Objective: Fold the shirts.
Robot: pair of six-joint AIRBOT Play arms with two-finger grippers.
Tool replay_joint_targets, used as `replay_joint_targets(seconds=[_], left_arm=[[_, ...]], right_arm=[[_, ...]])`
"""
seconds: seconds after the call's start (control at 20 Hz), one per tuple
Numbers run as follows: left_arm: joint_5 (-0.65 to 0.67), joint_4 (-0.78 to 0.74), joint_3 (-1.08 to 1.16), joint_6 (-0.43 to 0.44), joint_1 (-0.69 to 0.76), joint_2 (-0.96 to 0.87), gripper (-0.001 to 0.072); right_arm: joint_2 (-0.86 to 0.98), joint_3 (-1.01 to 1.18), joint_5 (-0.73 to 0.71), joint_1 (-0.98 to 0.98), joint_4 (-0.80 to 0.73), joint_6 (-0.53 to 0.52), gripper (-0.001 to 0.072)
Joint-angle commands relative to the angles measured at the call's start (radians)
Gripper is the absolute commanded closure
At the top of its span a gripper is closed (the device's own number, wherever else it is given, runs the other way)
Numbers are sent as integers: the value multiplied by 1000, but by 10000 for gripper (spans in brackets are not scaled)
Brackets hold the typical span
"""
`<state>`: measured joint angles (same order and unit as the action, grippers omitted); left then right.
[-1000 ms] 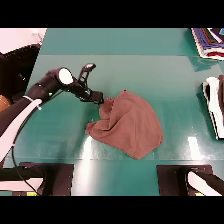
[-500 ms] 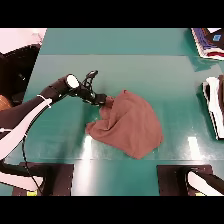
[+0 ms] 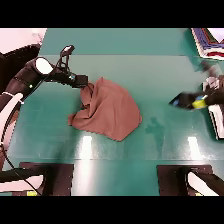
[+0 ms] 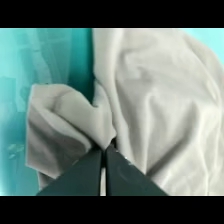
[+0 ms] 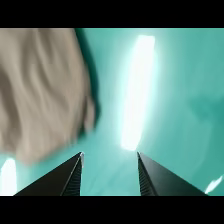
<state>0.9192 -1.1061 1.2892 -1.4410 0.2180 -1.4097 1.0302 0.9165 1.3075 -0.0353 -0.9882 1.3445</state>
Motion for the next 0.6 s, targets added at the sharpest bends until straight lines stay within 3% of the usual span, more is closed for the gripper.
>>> replay_joint_targets(seconds=[0.0, 0.2, 0.35, 0.45, 0.55], left_arm=[[14, -26, 3, 1, -16, 16, 683], [19, -27, 3, 1, -16, 16, 683], [25, -28, 3, 2, -16, 16, 683], [26, -29, 3, 2, -16, 16, 683], [29, -39, 3, 1, -16, 16, 683]], right_arm=[[60, -243, -106, -117, 103, 2, 310], [219, -266, -309, -316, 266, 1, 310], [330, -193, -348, -425, 287, 1, 311], [379, -143, -356, -465, 286, 1, 374], [407, -104, -358, -481, 278, 1, 584]])
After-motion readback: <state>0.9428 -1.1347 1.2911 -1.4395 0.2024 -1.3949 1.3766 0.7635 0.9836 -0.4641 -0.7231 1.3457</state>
